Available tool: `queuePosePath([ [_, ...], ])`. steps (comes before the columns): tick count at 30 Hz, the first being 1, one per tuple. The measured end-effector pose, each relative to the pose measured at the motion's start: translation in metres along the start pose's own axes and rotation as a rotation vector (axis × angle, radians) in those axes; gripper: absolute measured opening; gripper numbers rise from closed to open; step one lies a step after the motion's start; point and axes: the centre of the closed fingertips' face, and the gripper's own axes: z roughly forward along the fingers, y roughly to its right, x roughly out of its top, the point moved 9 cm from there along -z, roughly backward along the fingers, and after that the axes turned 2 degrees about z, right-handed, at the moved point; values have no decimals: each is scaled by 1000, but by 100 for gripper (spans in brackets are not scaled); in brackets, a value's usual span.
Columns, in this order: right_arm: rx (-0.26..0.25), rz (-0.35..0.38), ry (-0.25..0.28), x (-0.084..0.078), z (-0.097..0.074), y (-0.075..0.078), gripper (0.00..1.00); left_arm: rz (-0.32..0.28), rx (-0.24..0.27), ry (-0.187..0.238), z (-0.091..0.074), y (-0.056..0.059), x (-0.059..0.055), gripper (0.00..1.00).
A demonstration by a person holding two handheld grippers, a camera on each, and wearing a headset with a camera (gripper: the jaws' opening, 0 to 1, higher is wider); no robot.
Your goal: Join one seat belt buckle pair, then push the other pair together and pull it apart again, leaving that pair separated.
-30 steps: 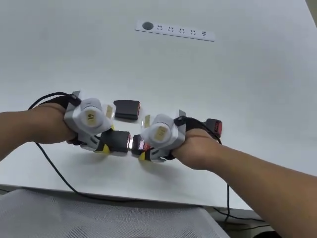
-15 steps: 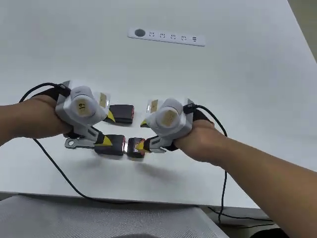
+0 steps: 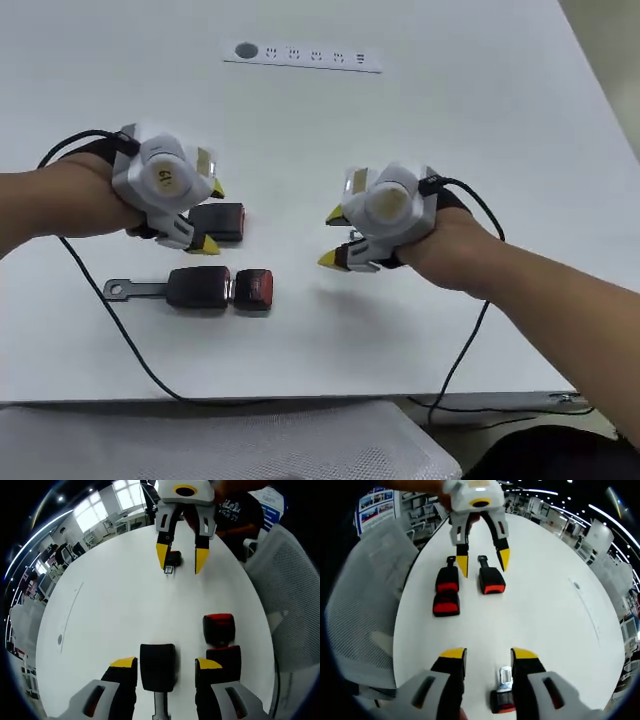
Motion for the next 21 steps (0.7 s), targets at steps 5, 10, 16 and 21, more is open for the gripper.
queuePosePath([
  [5, -17, 28, -45, -35, -14, 17, 36, 5, -18, -18, 8, -2, -4, 48],
  [10, -5, 48, -84, -59, -15, 24, 36, -5, -20, -32, 11, -8, -11, 48],
  [16, 20, 76, -104, -75, -12, 26, 36, -28, -15, -79, 16, -10, -25, 45],
  [21, 45, 80, -107, -75, -10, 25, 35, -55, -30, -85, 18, -12, -29, 42],
])
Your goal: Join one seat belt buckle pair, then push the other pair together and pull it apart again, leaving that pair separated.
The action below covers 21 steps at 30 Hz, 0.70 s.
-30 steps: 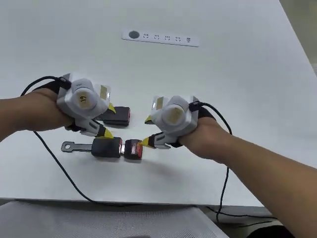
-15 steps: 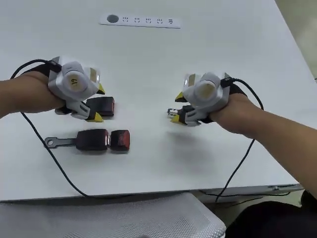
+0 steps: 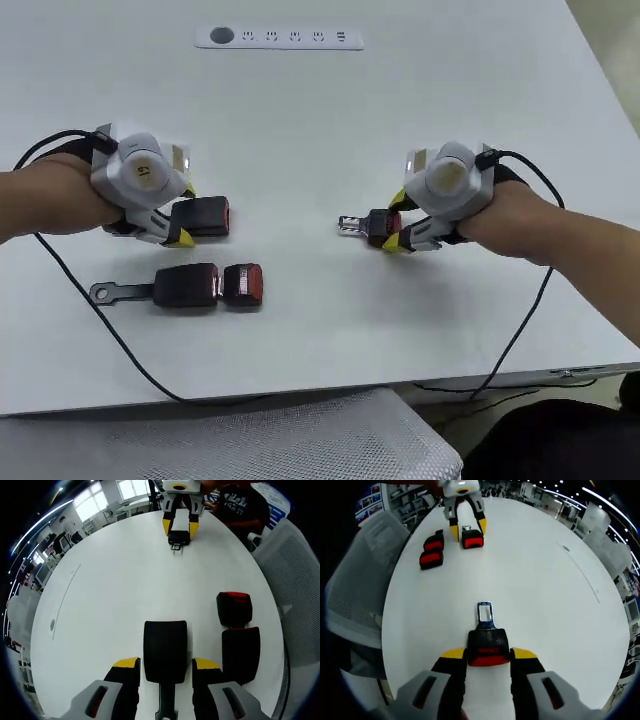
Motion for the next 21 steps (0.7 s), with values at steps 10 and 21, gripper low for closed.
queuePosePath([
  [10, 45, -25, -4, 7, 3, 6, 33, -7, -40, 9, 1, -3, 1, 33],
  [21, 68, -57, -17, 36, 15, 2, 32, -23, -39, 2, 1, -1, 1, 32],
])
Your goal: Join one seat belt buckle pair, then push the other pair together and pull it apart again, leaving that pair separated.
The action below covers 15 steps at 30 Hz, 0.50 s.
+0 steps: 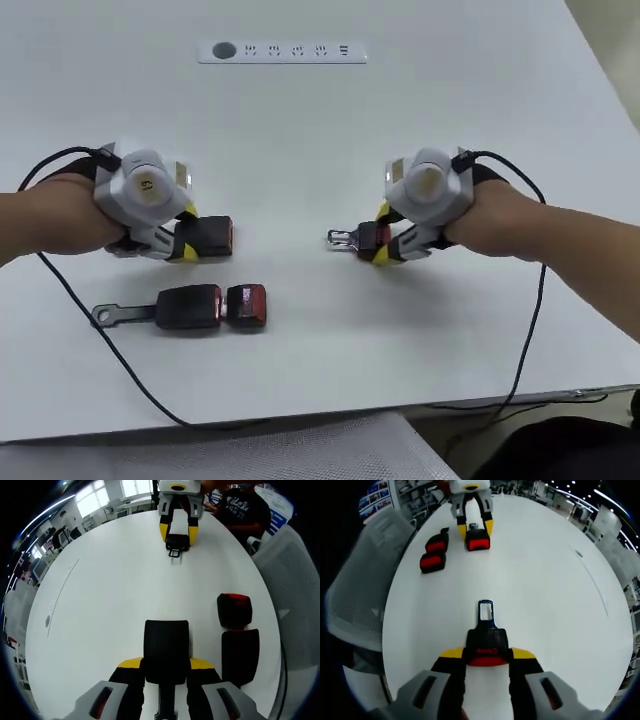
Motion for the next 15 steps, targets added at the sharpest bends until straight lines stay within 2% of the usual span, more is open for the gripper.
queuePosePath([
  [5, -14, -16, 29, 21, 11, -6, 32, -7, 2, -15, 0, 1, 1, 32],
  [11, -13, -15, 64, 42, 26, -3, 32, -5, 2, -19, 0, 1, 1, 32],
  [14, -15, -6, 84, 59, 37, -7, 32, -4, 4, -18, 0, 1, 1, 32],
  [15, -15, -24, 86, 64, 40, -8, 32, -2, 5, -16, 0, 1, 1, 32],
])
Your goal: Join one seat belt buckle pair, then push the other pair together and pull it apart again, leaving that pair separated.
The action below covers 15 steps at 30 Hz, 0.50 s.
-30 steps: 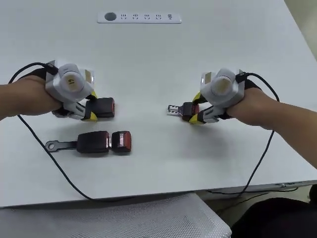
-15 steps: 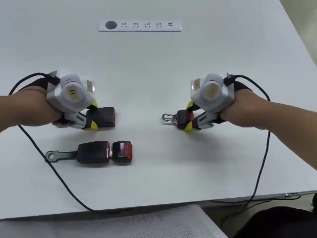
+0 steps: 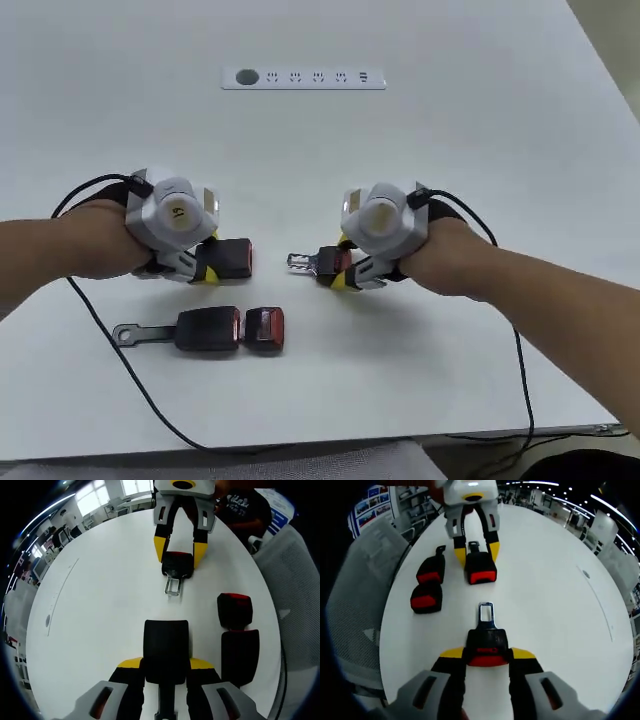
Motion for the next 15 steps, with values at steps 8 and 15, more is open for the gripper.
queuePosePath([
  [8, -3, -20, 2, 23, 17, -1, 32, 1, -2, -6, 1, -1, 0, 32],
  [15, -16, -60, -14, 30, 19, 0, 32, 5, -3, 0, 1, -1, 0, 32],
])
